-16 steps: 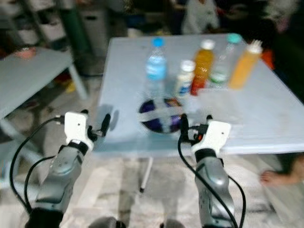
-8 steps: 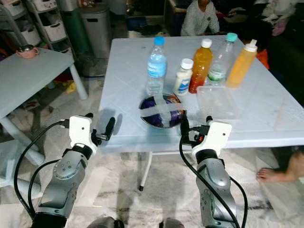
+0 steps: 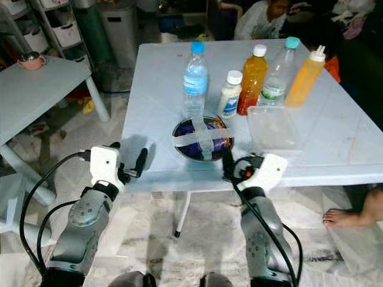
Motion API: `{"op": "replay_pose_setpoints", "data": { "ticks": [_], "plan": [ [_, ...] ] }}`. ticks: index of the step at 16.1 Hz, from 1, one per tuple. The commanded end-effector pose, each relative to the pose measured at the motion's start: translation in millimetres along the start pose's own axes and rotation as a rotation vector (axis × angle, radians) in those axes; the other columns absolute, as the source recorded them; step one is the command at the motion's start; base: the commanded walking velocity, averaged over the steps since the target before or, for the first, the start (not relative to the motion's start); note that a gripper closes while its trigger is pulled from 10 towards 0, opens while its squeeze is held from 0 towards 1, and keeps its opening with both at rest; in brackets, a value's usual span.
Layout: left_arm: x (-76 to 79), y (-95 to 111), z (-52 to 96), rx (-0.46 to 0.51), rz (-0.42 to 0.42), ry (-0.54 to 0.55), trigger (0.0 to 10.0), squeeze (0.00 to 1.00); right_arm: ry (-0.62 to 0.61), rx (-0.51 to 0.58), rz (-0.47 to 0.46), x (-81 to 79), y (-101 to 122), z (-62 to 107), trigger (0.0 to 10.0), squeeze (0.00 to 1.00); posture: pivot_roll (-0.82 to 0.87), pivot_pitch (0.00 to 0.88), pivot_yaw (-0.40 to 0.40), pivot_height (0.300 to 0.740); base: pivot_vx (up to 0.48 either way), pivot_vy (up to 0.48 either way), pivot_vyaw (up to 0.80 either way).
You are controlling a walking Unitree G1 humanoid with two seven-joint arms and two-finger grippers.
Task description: Restocking fridge
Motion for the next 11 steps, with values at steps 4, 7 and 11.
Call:
{"op": "replay_pose_setpoints", "data": {
  "ticks": [4, 7, 11],
  "plan": [
    [-1.6, 3.2, 1.4, 0.013, -0.034, -0.007, 10.0, 0.0, 0.051, -0.069, -0.1, -9.9, -9.1, -0.4, 10.0, 0.0, 0.0, 0.063, 0.01, 0.74, 0.0, 0.0, 0.0],
    [1.2, 2.8, 1.4, 0.011, -0.034, -0.018, 10.0, 0.0, 0.061, -0.157, -0.181, -9.7, -17.9, 1.1, 2.1, 0.0, 0.0, 0.06, 0.015, 0.74, 0.0, 0.0, 0.0],
    [1.4, 4.4, -0.3, 0.017, -0.039, -0.027, 10.0, 0.0, 0.056, -0.194, -0.171, -9.6, -17.2, 0.0, 0.0, 0.0, 0.0, 0.061, 0.017, 0.74, 0.0, 0.0, 0.0]
  ]
}}
Point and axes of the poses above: a point about 5 cm out from each wrist's last joint towards the gripper, its own z axis pointing back from the gripper into the wrist, its own y axis along the axis of the wrist's last joint, x = y × z, the point moved 1 cm from there along -z, pointing out of the wrist towards the gripper, and after that the axes turned 5 degrees about -z, right-handed, at the moved point
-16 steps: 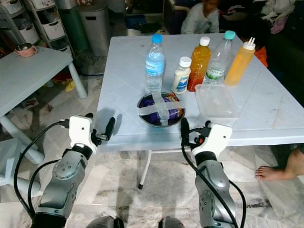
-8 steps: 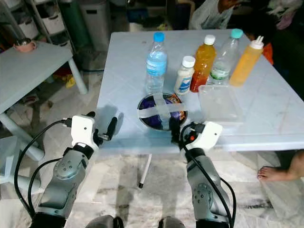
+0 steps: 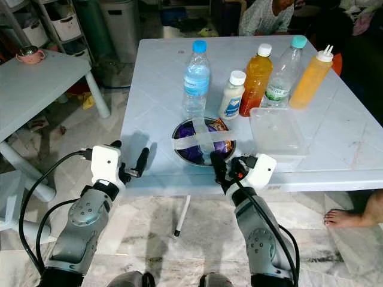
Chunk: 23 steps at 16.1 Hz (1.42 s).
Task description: Restocking fridge
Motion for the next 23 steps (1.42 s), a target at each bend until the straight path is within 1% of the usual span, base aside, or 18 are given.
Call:
{"op": "replay_pose_setpoints", "data": {
  "ticks": [1, 2, 3, 4, 5, 6, 7, 8, 9, 10, 12, 13, 14, 15, 16, 19, 22, 23],
  "plan": [
    [0.6, 3.8, -0.6, 0.015, -0.017, -0.014, 10.0, 0.0, -0.015, -0.039, -0.022, -1.0, -4.7, 0.1, 0.0, 0.0, 0.0, 0.061, 0.017, 0.74, 0.0, 0.0, 0.0],
    [0.7, 3.9, -0.7, 0.015, -0.018, -0.015, 10.0, 0.0, -0.024, -0.047, -0.027, -0.2, -4.5, -0.1, 0.4, 0.0, 0.0, 0.061, 0.016, 0.74, 0.0, 0.0, 0.0],
    [1.9, 4.0, -0.6, 0.016, -0.018, -0.016, 10.0, 0.0, -0.029, -0.056, -0.033, 0.2, -3.6, -1.4, 0.4, 0.0, 0.0, 0.061, 0.017, 0.74, 0.0, 0.0, 0.0],
    [3.2, 4.2, -0.4, 0.017, -0.02, -0.019, 10.0, 0.0, -0.03, -0.058, -0.056, -0.5, -1.2, -3.6, 1.9, 0.0, 0.0, 0.062, 0.018, 0.74, 0.0, 0.0, 0.0],
    [3.5, 4.3, -0.4, 0.017, -0.021, -0.02, 10.0, 0.0, -0.03, -0.06, -0.067, -1.0, -0.5, -4.4, 2.3, 0.0, 0.0, 0.062, 0.018, 0.74, 0.0, 0.0, 0.0],
    [3.9, 4.5, -0.5, 0.019, -0.024, -0.023, 10.0, 0.0, -0.032, -0.07, -0.08, -1.2, 0.8, -6.5, 4.2, 0.0, 0.0, 0.062, 0.02, 0.74, 0.0, 0.0, 0.0],
    [4.1, 4.5, -0.5, 0.02, -0.025, -0.024, 10.0, 0.0, -0.035, -0.07, -0.085, -1.1, 2.3, -7.6, 4.7, 0.0, 0.0, 0.063, 0.021, 0.74, 0.0, 0.0, 0.0],
    [4.3, 4.8, -0.9, 0.021, -0.026, -0.025, 10.0, 0.0, -0.041, -0.061, -0.108, -0.7, 5.2, -8.9, 6.5, 0.0, 0.0, 0.063, 0.02, 0.74, 0.0, 0.0, 0.0],
    [4.1, 5.0, -1.0, 0.022, -0.029, -0.025, 10.0, 0.0, -0.052, -0.055, -0.115, 1.1, 8.4, -9.4, 6.5, 0.0, 0.0, 0.065, 0.02, 0.74, 0.0, 0.0, 0.0],
    [4.0, 5.0, -1.0, 0.022, -0.029, -0.025, 10.0, 0.0, -0.06, -0.048, -0.127, 2.4, 10.9, -9.2, 7.1, 0.0, 0.0, 0.066, 0.021, 0.74, 0.0, 0.0, 0.0],
    [4.6, 5.2, -1.1, 0.021, -0.03, -0.026, 10.0, 0.0, -0.102, -0.038, -0.181, 8.5, 14.5, -8.7, 6.7, 0.0, 0.0, 0.068, 0.022, 0.74, 0.0, 0.0, 0.0],
    [5.4, 5.2, -1.2, 0.021, -0.031, -0.029, 10.0, 0.0, -0.141, -0.067, -0.18, 14.4, 12.3, -8.0, 3.9, 0.0, -0.01, 0.069, 0.024, 0.74, 0.0, 0.0, 0.0],
    [5.6, 5.3, -1.3, 0.021, -0.031, -0.029, 10.0, 0.0, -0.146, -0.074, -0.169, 15.7, 11.7, -7.7, 2.8, 0.0, -0.01, 0.069, 0.024, 0.74, 0.0, 0.0, 0.0],
    [5.7, 5.6, -1.5, 0.022, -0.032, -0.03, 10.0, 0.0, -0.15, -0.079, -0.172, 17.2, 11.5, -7.2, 0.3, 0.0, -0.01, 0.069, 0.025, 0.74, 0.0, 0.0, 0.0],
    [5.5, 5.5, -1.6, 0.023, -0.032, -0.03, 10.0, 0.0, -0.151, -0.079, -0.173, 17.2, 11.9, -7.2, 0.6, 0.0, -0.01, 0.069, 0.026, 0.74, 0.0, 0.0, 0.0],
    [7.1, 7.8, -2.1, 0.037, -0.024, -0.036, 10.0, 0.0, -0.14, -0.078, -0.139, 14.9, 16.5, -8.4, 0.0, 0.0, -0.01, 0.07, 0.027, 0.74, 0.0, 0.0, 0.0],
    [6.5, 7.4, -2.2, 0.034, -0.029, -0.035, 10.0, 0.0, -0.145, -0.073, -0.113, 14.1, 18.8, -8.6, 0.0, 0.0, -0.01, 0.071, 0.03, 0.74, 0.0, 0.0, 0.0],
    [6.0, 7.5, -2.2, 0.034, -0.032, -0.032, 10.0, 0.0, -0.15, -0.058, -0.11, 15.2, 21.1, -8.3, 1.0, 0.0, -0.01, 0.071, 0.031, 0.74, 0.0, 0.0, 0.0]
  ]
}}
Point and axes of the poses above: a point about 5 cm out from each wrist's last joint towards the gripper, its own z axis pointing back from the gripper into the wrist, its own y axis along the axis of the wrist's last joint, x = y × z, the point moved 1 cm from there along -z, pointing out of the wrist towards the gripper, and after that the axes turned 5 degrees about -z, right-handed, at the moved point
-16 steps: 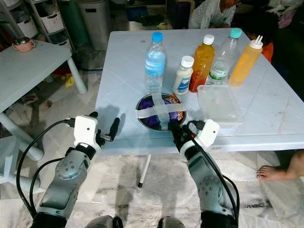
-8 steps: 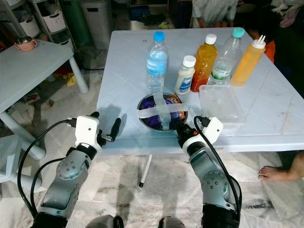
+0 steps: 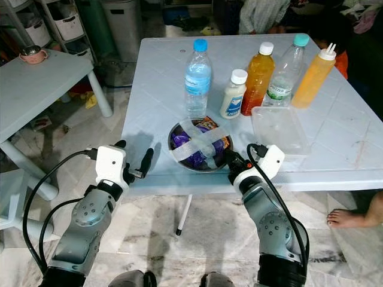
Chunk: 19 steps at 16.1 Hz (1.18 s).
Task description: Restocking fridge
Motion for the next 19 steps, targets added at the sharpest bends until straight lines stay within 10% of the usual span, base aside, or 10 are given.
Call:
{"op": "replay_pose_setpoints", "data": {
  "ticks": [1, 2, 3, 7, 8, 9, 19],
  "plan": [
    [-1.9, 5.2, -1.1, 0.022, -0.016, -0.002, 10.0, 0.0, -0.052, -0.012, 0.028, 7.0, -2.4, 0.4, 1.6, 0.0, -0.01, 0.071, 0.032, 0.74, 0.0, 0.0, 0.0],
    [-2.1, 5.4, -1.3, 0.023, -0.018, 0.0, 10.0, 0.0, -0.055, 0.009, 0.054, 7.0, 1.7, -0.2, 3.0, 0.0, -0.01, 0.071, 0.033, 0.74, 0.0, 0.0, 0.0],
    [-2.4, 5.7, -1.7, 0.024, -0.018, 0.002, 10.0, 0.0, -0.065, 0.019, 0.062, 7.1, 5.6, -1.5, 10.0, 0.0, -0.01, 0.071, 0.033, 0.74, 0.0, 0.0, 0.0],
    [-4.3, 6.6, -2.8, 0.026, -0.023, 0.009, 10.0, 0.0, -0.036, 0.077, 0.107, 2.1, 23.1, -6.1, 10.0, 0.0, 0.0, 0.071, 0.035, 0.74, 0.0, 0.0, 0.0],
    [-5.4, 6.7, -2.7, 0.026, -0.024, 0.014, 10.0, 0.0, -0.011, 0.078, 0.117, -1.6, 23.9, -6.0, 10.0, 0.14, 0.0, 0.07, 0.034, 0.74, 0.0, 0.0, 0.0],
    [-6.3, 6.8, -2.4, 0.025, -0.026, 0.019, 10.0, 0.0, 0.0, 0.085, 0.146, -4.9, 24.6, -5.9, 10.0, 1.0, 0.0, 0.071, 0.033, 0.74, 0.0, 0.0, 0.0],
    [-8.6, 7.0, -1.0, 0.025, -0.032, 0.023, 10.0, 0.0, 0.003, 0.009, 0.11, -5.3, 6.3, 2.2, 10.0, 1.0, 0.01, 0.07, 0.03, 0.74, 0.0, 0.0, 0.0]
  ]
}}
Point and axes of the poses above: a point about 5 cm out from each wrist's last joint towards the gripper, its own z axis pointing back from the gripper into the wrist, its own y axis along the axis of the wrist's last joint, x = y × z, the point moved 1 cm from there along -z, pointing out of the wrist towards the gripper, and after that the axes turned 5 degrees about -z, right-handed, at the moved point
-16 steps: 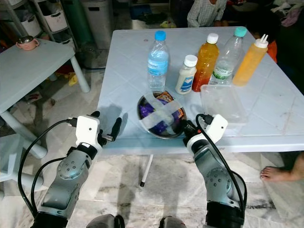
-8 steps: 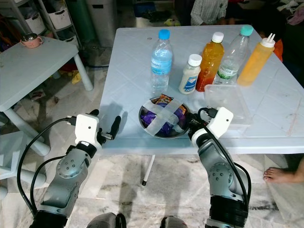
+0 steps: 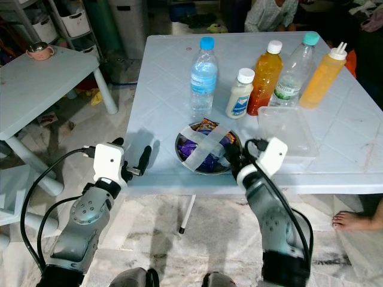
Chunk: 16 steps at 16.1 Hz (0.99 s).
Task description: Restocking fridge
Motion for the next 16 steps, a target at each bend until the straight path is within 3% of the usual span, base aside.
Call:
{"op": "replay_pose_setpoints", "data": {
  "ticks": [1, 4, 5, 6, 7, 8, 10, 16],
  "plan": [
    [-3.0, 4.3, 0.5, 0.017, -0.014, 0.007, 10.0, 0.0, 0.005, -0.022, -0.007, -1.7, -3.3, 4.0, 10.0, 1.0, 0.01, 0.07, 0.029, 0.74, 0.0, 0.0, 0.0],
    [-2.5, 4.1, 0.6, 0.016, -0.011, 0.004, 10.0, 0.0, -0.003, -0.056, 0.011, 2.2, -8.5, 7.7, 10.0, 1.0, 0.01, 0.07, 0.031, 0.74, 0.0, 0.0, 0.0],
    [-2.4, 4.1, 0.4, 0.016, -0.011, 0.002, 10.0, 0.0, -0.002, -0.059, 0.014, 2.4, -8.5, 8.4, 10.0, 0.87, 0.01, 0.07, 0.033, 0.74, 0.0, 0.0, 0.0],
    [-2.1, 4.0, 0.1, 0.016, -0.011, 0.001, 10.0, 0.0, -0.004, -0.07, 0.019, 3.6, -9.2, 7.8, 9.9, 0.51, 0.0, 0.07, 0.034, 0.74, 0.0, 0.0, 0.0],
    [-1.9, 4.0, -0.1, 0.016, -0.01, 0.0, 10.0, 0.0, -0.008, -0.078, 0.021, 4.5, -9.7, 7.5, 9.9, 0.51, 0.01, 0.07, 0.034, 0.74, 0.0, 0.0, 0.0],
    [-1.4, 4.0, -0.5, 0.016, -0.01, -0.002, 10.0, 0.0, -0.031, -0.073, 0.035, 7.2, -6.8, 5.8, 2.6, 0.0, 0.01, 0.071, 0.031, 0.74, 0.0, 0.0, 0.0],
    [-1.8, 3.7, -0.2, 0.014, -0.009, -0.001, 10.0, 0.0, -0.036, -0.069, 0.031, 8.1, -1.5, 4.4, 0.0, 0.0, 0.01, 0.072, 0.031, 0.74, 0.0, 0.0, 0.0],
    [-1.1, 2.6, 0.7, 0.007, -0.007, -0.003, 10.0, 0.0, -0.061, -0.146, 0.105, 19.4, 3.8, -4.2, 0.0, 0.0, 0.02, 0.076, 0.03, 0.74, 0.0, 0.0, 0.0]
  ]
}}
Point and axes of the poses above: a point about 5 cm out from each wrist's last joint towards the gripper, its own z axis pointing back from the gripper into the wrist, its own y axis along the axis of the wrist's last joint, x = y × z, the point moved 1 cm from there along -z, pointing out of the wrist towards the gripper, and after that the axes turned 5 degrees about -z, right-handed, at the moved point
